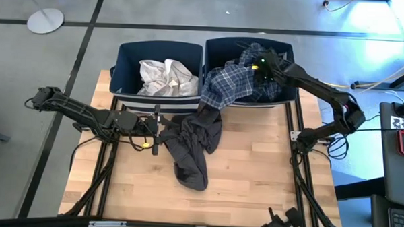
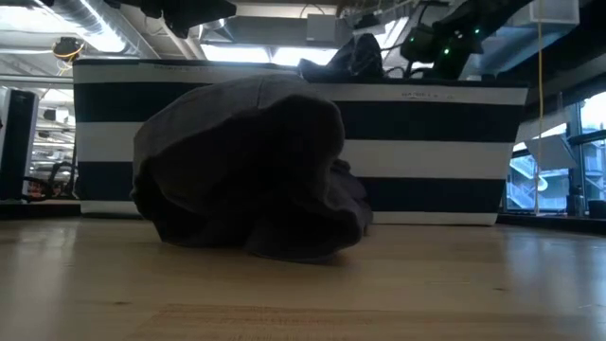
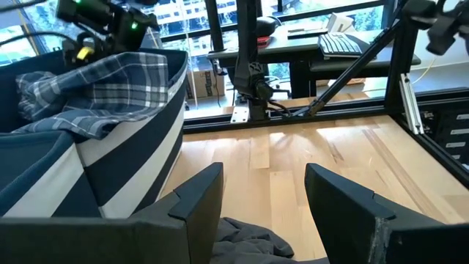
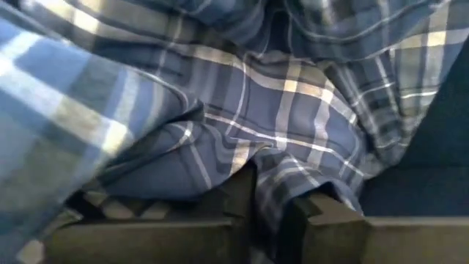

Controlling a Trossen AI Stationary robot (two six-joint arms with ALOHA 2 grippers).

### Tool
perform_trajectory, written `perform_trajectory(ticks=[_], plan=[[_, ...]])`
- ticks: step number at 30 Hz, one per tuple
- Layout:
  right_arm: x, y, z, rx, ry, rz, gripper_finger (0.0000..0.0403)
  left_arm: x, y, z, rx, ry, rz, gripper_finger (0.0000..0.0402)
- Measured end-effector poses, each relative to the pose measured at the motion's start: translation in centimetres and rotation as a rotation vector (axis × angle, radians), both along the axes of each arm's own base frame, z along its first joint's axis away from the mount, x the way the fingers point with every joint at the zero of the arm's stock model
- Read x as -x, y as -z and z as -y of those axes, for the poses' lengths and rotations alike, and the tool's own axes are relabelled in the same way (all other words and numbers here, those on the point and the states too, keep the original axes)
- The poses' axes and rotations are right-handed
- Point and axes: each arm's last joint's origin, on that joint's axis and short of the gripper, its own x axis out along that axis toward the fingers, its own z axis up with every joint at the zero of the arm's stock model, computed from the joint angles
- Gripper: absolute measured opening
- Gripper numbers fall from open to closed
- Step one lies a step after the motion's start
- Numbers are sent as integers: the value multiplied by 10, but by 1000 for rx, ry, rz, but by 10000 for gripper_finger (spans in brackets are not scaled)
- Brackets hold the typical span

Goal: Sort clothes
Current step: Put the blue polo shirt into the right blue laundry basket

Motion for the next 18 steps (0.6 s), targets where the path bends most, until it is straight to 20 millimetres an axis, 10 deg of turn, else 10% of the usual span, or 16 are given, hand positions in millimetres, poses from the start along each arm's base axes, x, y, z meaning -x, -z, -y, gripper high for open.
perform_trajectory(ticks=[7,18], plan=[[2,-2,-1,-8,24,-58,111,0,0,0,2,0,0,184],[22,-98,-24,-117,-11,-61,186,0,0,0,2,0,0,184]])
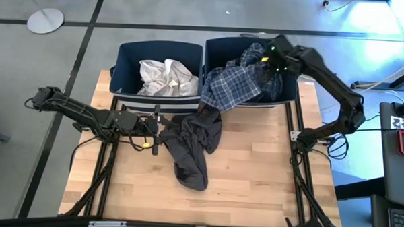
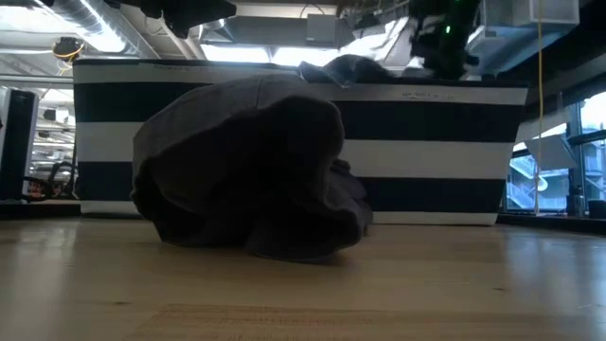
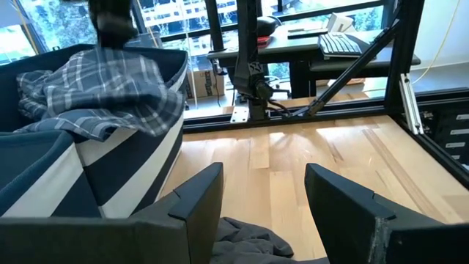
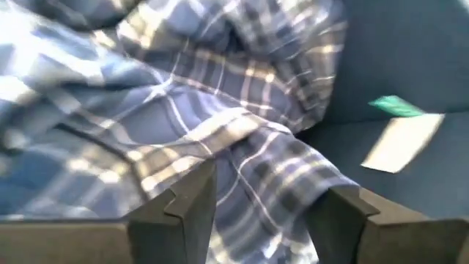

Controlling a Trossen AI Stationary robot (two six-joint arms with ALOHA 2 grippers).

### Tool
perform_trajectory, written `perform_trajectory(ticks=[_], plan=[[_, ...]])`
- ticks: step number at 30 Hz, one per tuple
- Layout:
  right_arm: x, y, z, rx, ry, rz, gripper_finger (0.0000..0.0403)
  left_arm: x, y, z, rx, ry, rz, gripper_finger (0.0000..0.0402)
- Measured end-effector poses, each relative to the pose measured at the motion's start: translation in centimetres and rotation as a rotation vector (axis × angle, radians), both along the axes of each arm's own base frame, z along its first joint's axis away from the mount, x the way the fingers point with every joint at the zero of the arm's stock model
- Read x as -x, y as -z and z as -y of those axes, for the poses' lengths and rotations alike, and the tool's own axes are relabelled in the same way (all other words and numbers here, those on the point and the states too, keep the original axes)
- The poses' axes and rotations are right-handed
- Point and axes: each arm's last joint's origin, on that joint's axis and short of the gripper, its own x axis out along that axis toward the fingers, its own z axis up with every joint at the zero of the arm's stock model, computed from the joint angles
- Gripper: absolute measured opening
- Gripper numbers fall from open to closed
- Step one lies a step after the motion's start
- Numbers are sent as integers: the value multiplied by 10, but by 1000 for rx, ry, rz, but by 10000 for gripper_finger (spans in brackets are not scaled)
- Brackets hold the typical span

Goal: Sort clothes
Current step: Put the blue polo shirt into the right blue laundry basket

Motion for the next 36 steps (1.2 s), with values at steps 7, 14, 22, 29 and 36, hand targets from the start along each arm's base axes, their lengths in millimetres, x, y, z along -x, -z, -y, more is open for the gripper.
perform_trajectory(ticks=[7,14,22,29,36], plan=[[8,-47,-10,43,30,153,184,0,0,0,3,0,0,184],[-3,-54,-13,-2,-90,301,184,0,0,0,1,0,0,184],[-10,-51,-17,48,-78,229,184,0,0,0,2,-1,-1,184],[-6,-48,-22,216,68,-40,184,0,0,0,1,0,-2,184],[-12,-49,-25,214,29,5,184,0,0,0,1,0,-1,184]])
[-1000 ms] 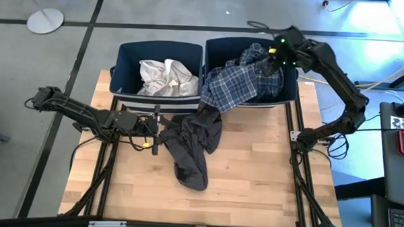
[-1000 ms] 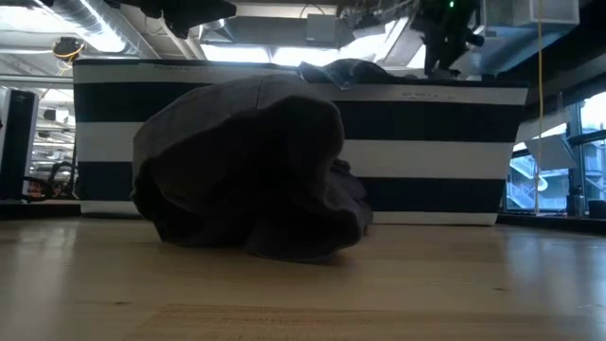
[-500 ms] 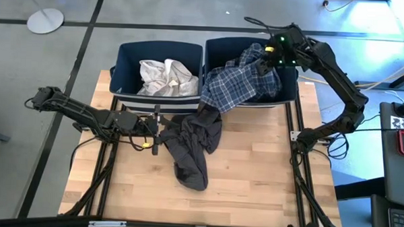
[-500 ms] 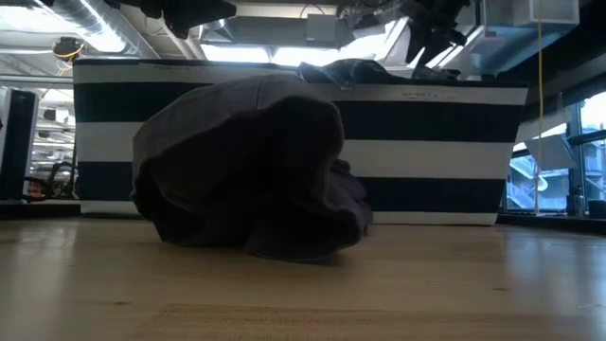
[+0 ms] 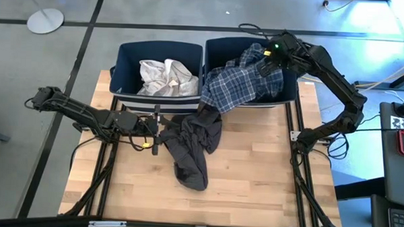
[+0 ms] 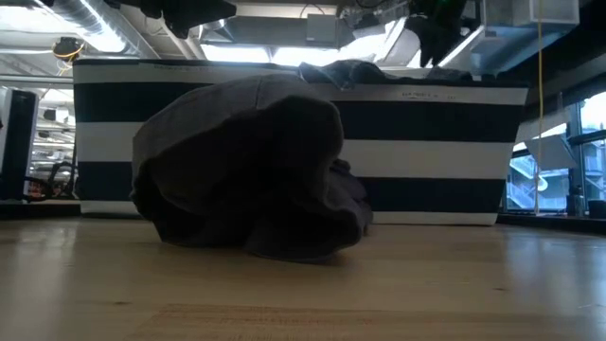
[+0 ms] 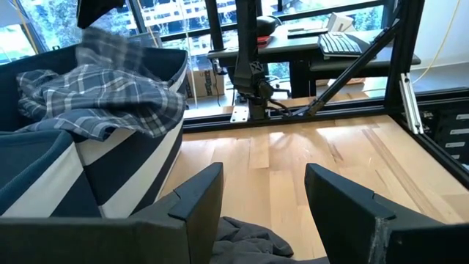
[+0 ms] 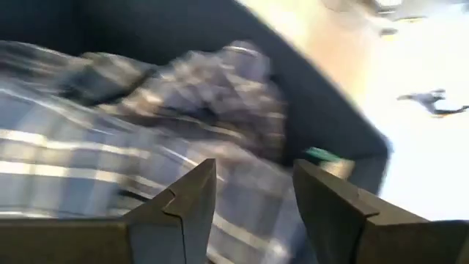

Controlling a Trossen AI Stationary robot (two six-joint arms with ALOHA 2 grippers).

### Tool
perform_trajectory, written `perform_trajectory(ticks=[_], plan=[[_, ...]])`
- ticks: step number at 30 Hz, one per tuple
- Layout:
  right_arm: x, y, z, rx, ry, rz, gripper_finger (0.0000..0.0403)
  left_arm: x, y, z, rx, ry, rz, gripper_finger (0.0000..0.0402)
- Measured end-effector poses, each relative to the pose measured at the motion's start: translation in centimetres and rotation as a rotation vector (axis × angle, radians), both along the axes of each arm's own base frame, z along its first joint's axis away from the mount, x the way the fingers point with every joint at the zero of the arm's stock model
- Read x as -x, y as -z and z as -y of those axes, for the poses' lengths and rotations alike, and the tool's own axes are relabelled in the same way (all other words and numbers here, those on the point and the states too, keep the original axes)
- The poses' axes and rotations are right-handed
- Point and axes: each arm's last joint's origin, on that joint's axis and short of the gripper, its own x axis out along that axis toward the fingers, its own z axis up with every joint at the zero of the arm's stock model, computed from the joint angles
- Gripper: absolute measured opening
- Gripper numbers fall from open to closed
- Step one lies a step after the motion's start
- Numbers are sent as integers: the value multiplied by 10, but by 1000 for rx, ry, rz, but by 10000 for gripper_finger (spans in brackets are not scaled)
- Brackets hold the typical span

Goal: Sort clothes
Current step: Put the blue polo shirt into the right blue laundry basket

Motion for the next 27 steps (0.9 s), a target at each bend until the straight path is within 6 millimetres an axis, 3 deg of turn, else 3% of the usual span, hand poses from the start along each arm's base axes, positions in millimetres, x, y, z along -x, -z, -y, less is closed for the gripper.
perform_trajectory(ticks=[7,14,21,27], plan=[[-10,3,-10,-256,-380,170,184,0,0,0,0,0,0,184],[-26,-4,-20,-249,-500,285,184,0,0,0,0,0,1,184],[-67,4,-39,-260,-631,313,184,0,0,0,0,0,1,184],[-103,32,-44,-328,-692,224,184,0,0,0,3,0,1,184]])
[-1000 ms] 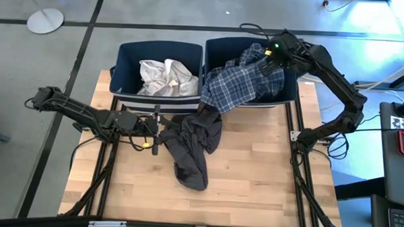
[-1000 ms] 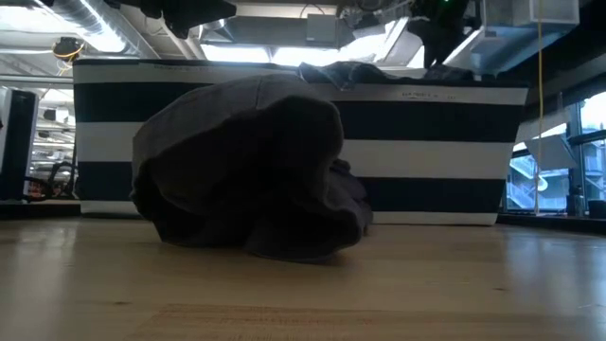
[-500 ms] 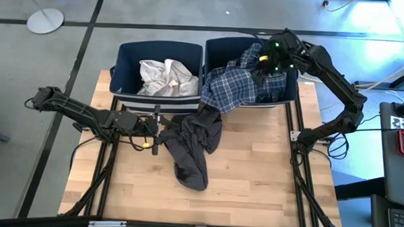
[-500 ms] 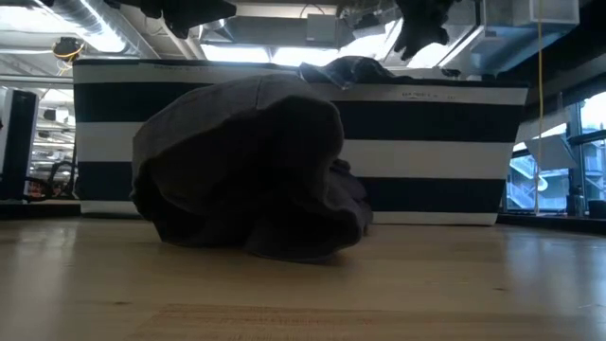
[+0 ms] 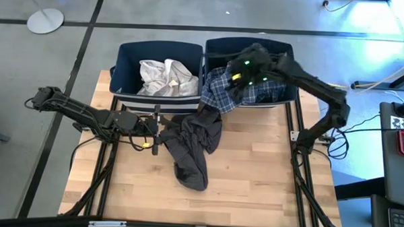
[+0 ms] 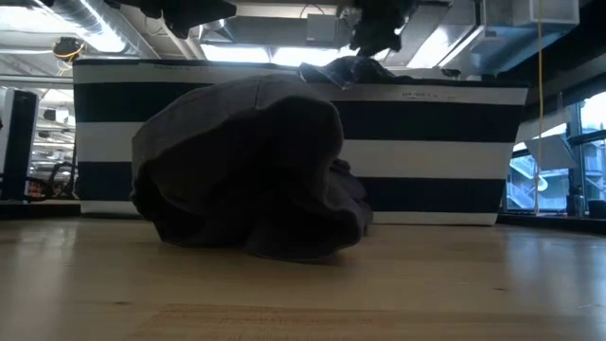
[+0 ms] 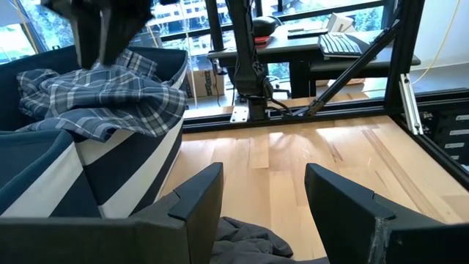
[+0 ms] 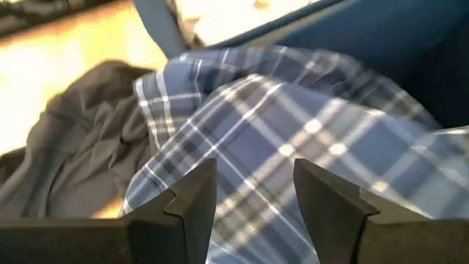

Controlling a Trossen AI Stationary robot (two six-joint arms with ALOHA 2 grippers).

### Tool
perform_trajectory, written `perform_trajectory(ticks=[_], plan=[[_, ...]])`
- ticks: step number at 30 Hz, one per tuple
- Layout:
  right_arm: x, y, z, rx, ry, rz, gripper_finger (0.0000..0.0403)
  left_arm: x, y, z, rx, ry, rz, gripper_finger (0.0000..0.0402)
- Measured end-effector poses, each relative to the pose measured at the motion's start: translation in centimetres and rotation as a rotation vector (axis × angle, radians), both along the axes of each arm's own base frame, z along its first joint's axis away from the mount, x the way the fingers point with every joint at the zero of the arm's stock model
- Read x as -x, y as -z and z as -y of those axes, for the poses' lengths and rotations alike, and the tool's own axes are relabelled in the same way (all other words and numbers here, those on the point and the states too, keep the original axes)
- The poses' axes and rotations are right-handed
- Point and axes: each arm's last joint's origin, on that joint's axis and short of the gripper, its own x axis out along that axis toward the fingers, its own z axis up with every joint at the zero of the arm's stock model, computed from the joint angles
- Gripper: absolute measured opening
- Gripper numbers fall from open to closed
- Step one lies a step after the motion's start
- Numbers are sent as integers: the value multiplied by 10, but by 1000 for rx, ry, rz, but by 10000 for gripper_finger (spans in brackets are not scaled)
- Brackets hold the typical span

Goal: Sort clothes
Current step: Put the blue polo shirt into the right blue laundry basket

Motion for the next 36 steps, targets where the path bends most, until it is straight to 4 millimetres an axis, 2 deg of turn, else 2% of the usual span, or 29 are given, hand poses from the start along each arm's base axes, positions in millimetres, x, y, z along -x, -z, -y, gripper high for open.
perform_trajectory(ticks=[4,7,11,14,18,21,28,36], plan=[[-18,21,9,-14,13,-69,184,0,0,0,0,0,0,184],[-22,33,23,62,116,-143,184,0,0,0,0,0,-1,184],[-17,41,47,200,329,-241,184,0,0,0,-1,0,-2,184],[-8,42,64,243,448,-271,184,0,1,0,-2,0,-6,184],[2,45,81,204,510,-271,184,0,1,0,-2,0,-7,184],[3,55,87,180,519,-272,184,0,1,0,-2,0,-8,184],[-1,111,87,152,490,-327,184,0,1,0,-1,0,-8,184],[10,175,92,138,516,-344,184,0,1,0,0,0,-7,184]])
